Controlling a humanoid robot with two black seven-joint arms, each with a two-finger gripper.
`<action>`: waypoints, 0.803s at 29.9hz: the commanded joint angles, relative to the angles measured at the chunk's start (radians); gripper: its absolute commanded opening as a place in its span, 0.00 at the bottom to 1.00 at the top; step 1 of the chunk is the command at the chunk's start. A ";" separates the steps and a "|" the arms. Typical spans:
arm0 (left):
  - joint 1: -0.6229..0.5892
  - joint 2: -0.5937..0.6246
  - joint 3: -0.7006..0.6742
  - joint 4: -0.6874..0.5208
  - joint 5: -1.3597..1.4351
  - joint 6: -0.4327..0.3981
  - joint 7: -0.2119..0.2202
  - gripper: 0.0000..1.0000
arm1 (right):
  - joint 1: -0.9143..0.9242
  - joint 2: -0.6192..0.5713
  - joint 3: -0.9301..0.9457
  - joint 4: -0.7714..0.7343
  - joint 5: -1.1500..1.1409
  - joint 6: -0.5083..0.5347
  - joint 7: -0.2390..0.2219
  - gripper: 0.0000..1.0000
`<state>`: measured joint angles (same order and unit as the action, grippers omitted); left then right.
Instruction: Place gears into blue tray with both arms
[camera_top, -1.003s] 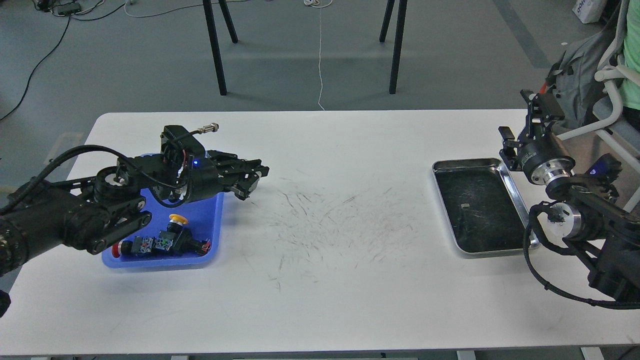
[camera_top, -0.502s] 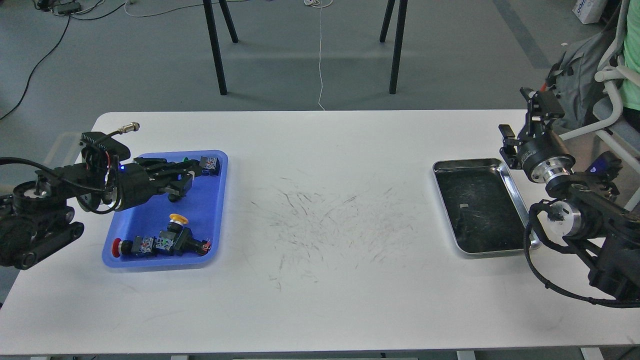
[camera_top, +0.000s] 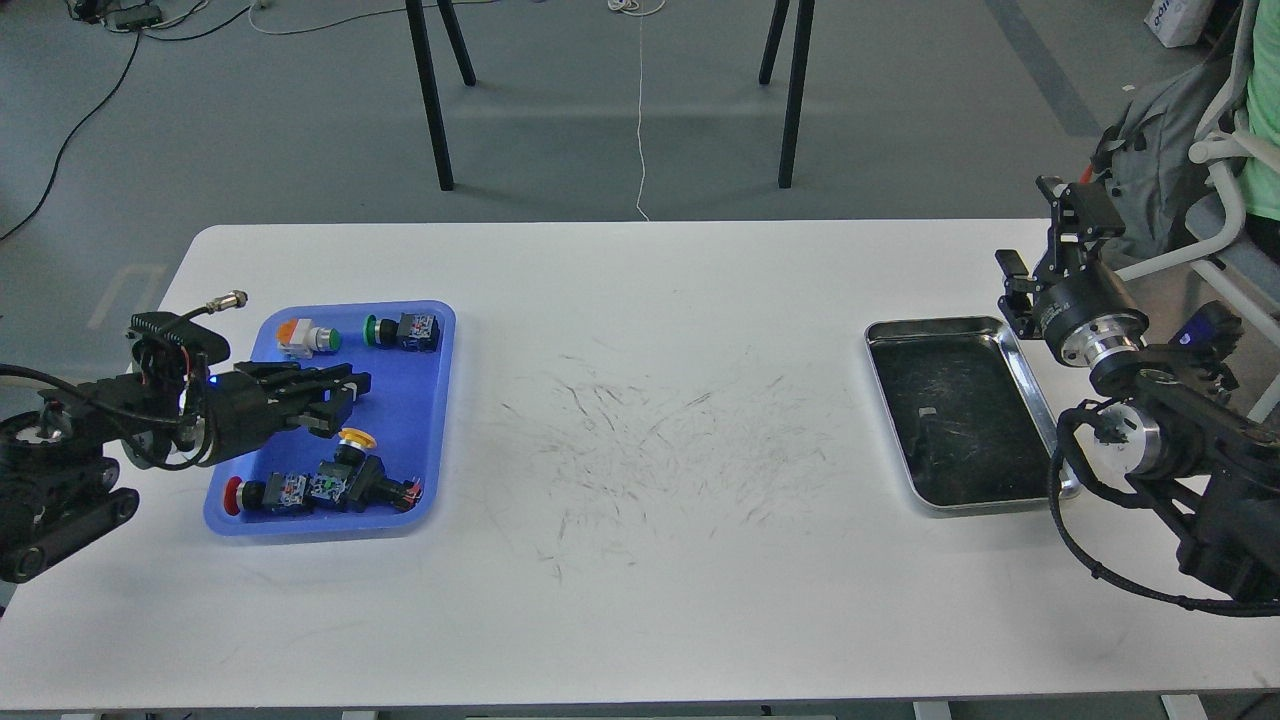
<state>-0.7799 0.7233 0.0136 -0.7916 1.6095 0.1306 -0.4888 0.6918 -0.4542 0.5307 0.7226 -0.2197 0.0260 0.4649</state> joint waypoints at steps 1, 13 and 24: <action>0.005 0.008 0.005 0.011 0.000 -0.002 0.000 0.18 | 0.002 0.000 0.000 0.003 -0.001 0.000 0.000 0.96; 0.045 0.008 0.005 0.066 0.003 -0.002 0.000 0.19 | -0.005 0.002 0.000 0.003 -0.003 0.000 0.000 0.96; 0.047 0.004 0.003 0.066 -0.002 0.000 0.000 0.24 | -0.002 0.020 0.000 0.003 -0.023 0.000 0.000 0.96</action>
<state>-0.7333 0.7273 0.0182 -0.7254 1.6093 0.1303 -0.4888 0.6898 -0.4438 0.5308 0.7270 -0.2373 0.0262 0.4648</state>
